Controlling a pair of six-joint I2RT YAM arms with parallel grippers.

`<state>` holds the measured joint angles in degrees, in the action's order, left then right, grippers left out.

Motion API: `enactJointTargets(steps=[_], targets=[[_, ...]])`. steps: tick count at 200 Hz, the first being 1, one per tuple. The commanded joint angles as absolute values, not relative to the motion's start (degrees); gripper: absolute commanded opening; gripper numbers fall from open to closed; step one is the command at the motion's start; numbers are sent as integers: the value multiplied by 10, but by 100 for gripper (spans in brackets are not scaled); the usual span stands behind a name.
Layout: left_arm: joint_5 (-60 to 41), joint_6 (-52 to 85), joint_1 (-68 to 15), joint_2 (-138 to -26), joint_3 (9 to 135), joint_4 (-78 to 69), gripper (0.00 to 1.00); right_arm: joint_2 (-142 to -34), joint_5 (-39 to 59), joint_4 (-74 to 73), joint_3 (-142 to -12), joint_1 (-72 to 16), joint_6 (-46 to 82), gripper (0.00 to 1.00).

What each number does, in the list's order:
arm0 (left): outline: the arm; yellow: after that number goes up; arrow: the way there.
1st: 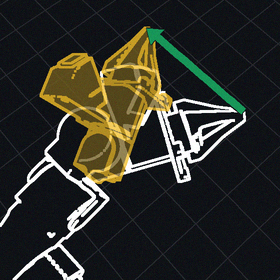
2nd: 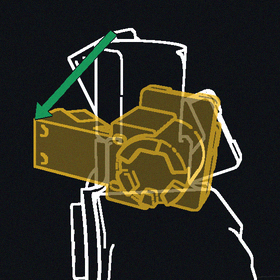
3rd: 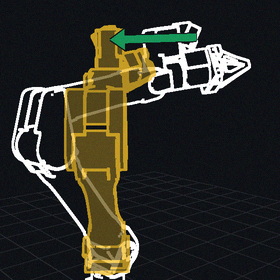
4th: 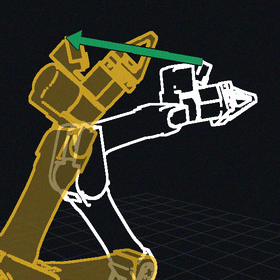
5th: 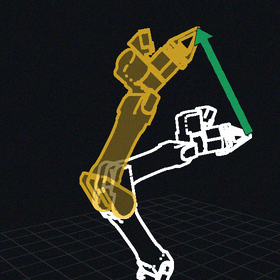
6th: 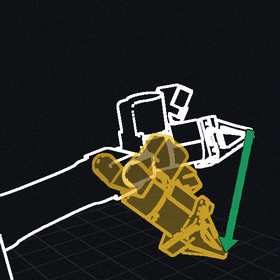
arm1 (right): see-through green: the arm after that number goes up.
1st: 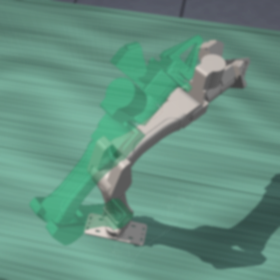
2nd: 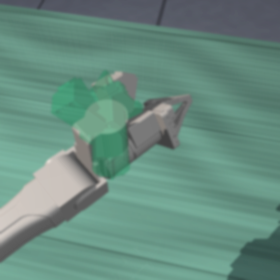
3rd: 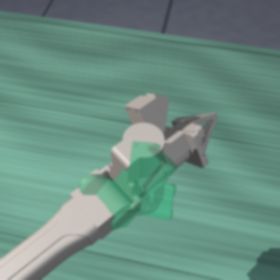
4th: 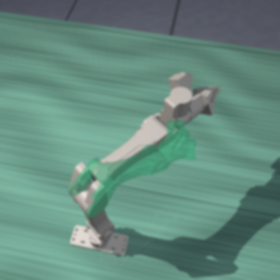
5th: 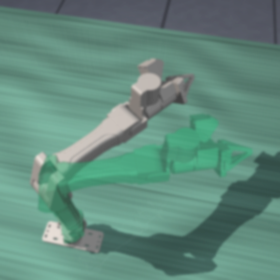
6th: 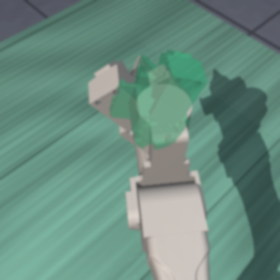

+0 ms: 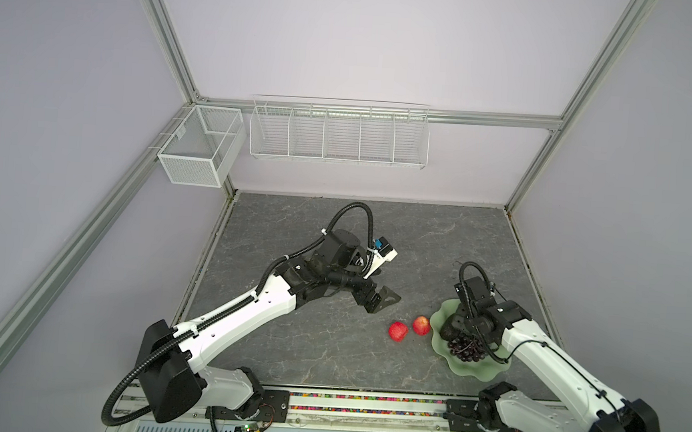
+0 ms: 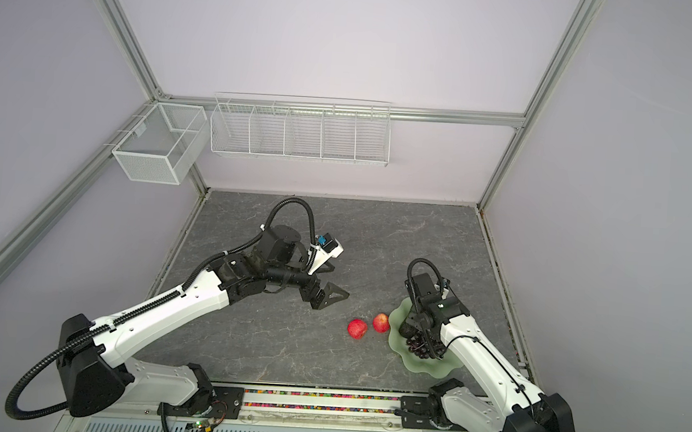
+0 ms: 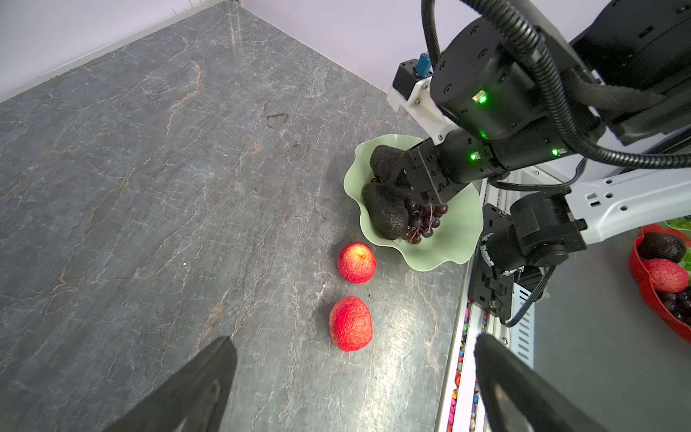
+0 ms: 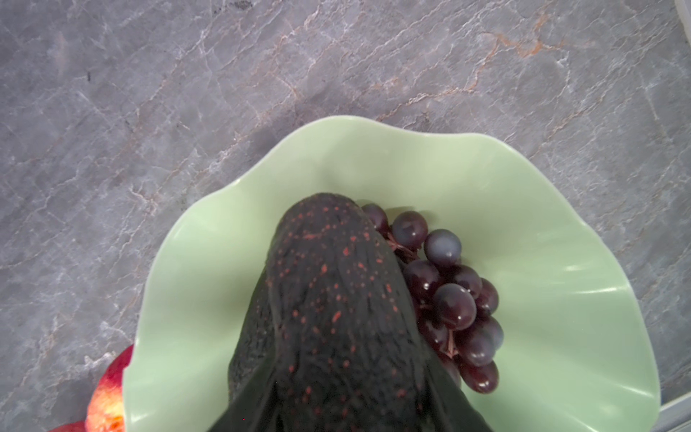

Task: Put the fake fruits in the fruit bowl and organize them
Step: 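Open the right gripper and release the avocado beside the first one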

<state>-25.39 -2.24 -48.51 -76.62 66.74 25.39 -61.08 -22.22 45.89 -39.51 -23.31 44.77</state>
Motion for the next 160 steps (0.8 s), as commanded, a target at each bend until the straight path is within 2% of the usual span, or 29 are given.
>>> enactJointTargets(steps=[1,74,136,160], targets=[[-255,-42,-488,-767,673,261,99,-608,-227,459,-385,-227,443,54],[-256,-43,-488,-761,675,266,99,-592,-236,476,-382,-224,441,60],[-258,-41,-488,-756,675,267,99,-537,-264,574,-438,-224,425,81],[-251,-41,-488,-749,670,281,99,-518,-246,569,-453,-241,404,83]])
